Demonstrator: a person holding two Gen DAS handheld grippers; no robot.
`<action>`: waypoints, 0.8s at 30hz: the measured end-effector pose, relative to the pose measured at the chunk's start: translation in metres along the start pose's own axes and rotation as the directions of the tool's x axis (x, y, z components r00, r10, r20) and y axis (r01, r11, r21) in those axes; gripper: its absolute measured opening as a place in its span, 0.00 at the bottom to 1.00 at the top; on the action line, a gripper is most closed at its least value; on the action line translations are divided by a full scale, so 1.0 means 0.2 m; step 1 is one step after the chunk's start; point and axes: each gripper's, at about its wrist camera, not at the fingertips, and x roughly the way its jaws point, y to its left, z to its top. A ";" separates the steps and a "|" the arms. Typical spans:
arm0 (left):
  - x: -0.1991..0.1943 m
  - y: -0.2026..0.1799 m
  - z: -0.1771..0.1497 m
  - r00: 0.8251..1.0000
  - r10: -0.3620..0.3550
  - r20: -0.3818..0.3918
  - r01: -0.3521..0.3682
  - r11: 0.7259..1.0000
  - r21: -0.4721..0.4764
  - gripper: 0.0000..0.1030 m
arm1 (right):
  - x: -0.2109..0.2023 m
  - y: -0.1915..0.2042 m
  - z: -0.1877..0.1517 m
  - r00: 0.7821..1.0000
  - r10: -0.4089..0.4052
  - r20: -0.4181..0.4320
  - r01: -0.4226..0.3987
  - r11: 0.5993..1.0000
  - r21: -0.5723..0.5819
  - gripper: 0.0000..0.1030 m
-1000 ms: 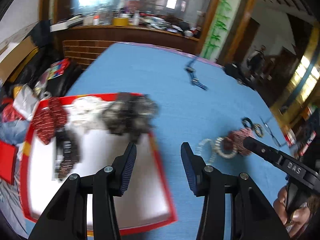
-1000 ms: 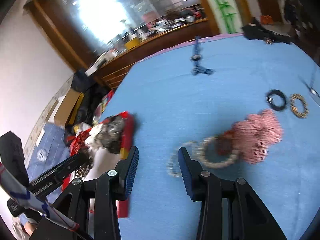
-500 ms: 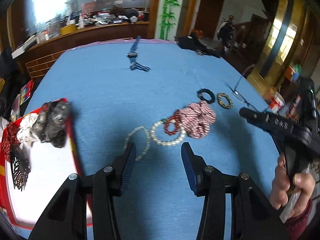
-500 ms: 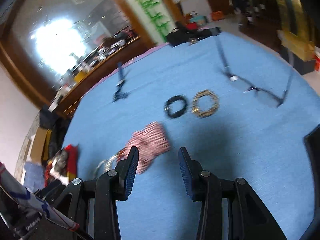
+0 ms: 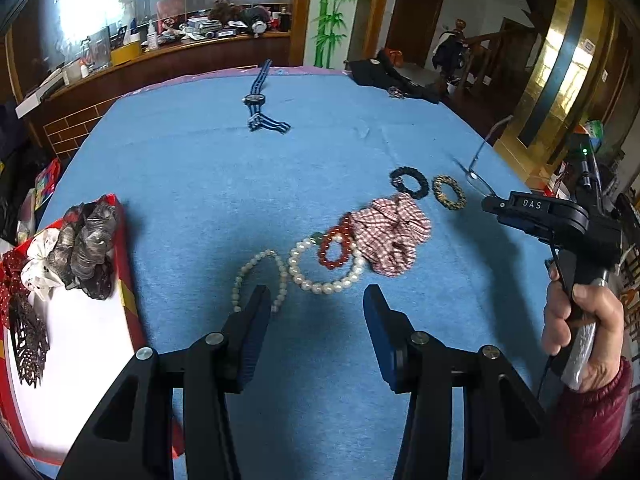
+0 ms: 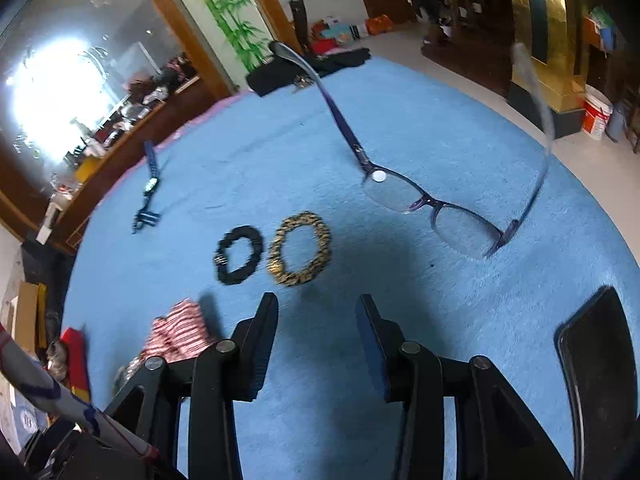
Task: Organize jewelry
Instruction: 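Move both grippers back over the remaining accessories, then grasp the gold leopard-print scrunchie with the right gripper while the left grasps the pink plaid scrunchie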
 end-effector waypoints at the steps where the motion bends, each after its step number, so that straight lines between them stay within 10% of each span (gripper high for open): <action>1: 0.00 0.02 0.00 1.000 0.004 -0.001 -0.004 1.000 -0.007 0.46 | 0.01 -0.01 0.02 1.000 -0.011 -0.002 0.011 1.000 0.003 0.35; 14: 0.15 0.03 0.09 0.998 -0.039 -0.050 0.038 0.999 -0.028 0.46 | 0.22 0.04 0.13 0.997 -0.044 -0.068 0.044 0.999 -0.008 0.34; 24: 0.28 -0.02 0.17 0.992 -0.085 -0.097 0.082 0.996 -0.033 0.50 | 0.24 0.12 0.11 0.994 -0.114 -0.008 0.111 0.983 -0.148 0.05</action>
